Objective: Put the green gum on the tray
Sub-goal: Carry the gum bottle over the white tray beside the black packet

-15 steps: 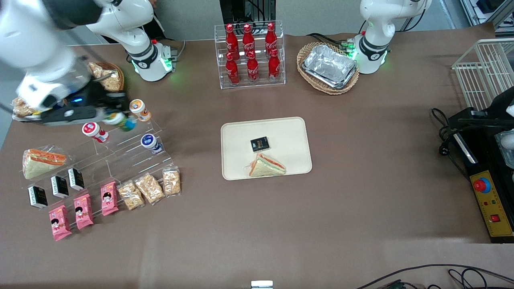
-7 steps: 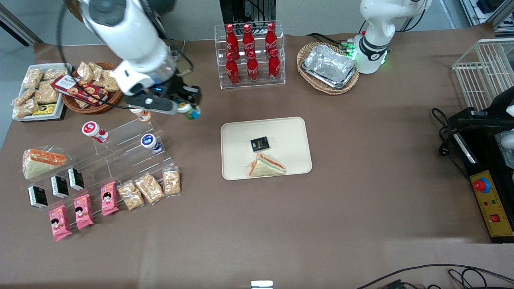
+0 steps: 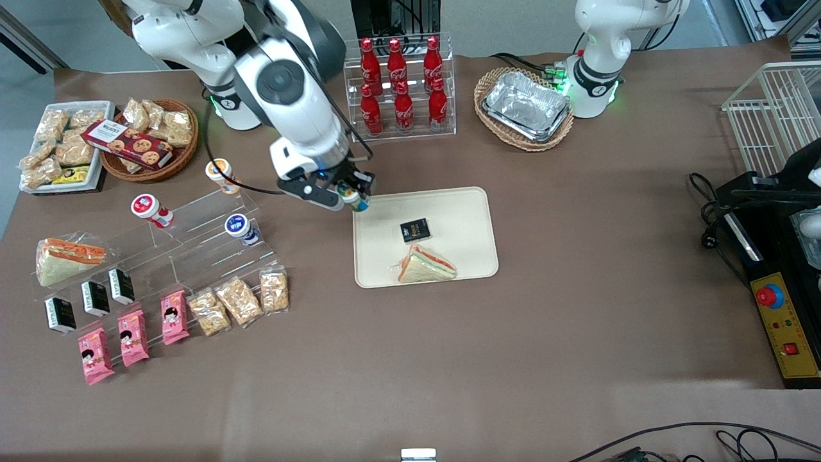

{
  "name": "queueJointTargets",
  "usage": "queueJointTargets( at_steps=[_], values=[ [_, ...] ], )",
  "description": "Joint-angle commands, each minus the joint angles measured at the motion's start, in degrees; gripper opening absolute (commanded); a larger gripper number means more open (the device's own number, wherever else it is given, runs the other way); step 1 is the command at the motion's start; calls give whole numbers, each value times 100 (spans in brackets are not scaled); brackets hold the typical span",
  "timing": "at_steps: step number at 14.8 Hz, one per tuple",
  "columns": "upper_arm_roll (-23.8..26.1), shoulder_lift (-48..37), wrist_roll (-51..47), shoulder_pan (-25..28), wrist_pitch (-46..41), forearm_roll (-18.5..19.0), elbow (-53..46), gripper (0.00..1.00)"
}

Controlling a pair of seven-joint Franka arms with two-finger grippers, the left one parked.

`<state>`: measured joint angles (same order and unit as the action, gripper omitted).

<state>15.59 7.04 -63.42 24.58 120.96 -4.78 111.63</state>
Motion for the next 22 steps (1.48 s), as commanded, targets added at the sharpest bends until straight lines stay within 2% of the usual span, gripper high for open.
queueJointTargets(
  at_steps=[1, 4, 9, 17, 19, 21, 22],
  values=[
    [-12, 358, -460, 143, 524, 345, 227, 40],
    [-12, 711, -926, 275, 1025, 749, 472, 40],
    [-21, 1159, -1103, 363, 1781, 803, 772, 40],
    [-21, 1634, -1602, 670, 2221, 864, 764, 43],
    [-21, 1704, -1787, 706, 2300, 1092, 764, 47],
    [-21, 1731, -1858, 723, 2335, 1137, 764, 50],
    [-21, 1740, -1867, 723, 2336, 1137, 764, 57]
  ],
)
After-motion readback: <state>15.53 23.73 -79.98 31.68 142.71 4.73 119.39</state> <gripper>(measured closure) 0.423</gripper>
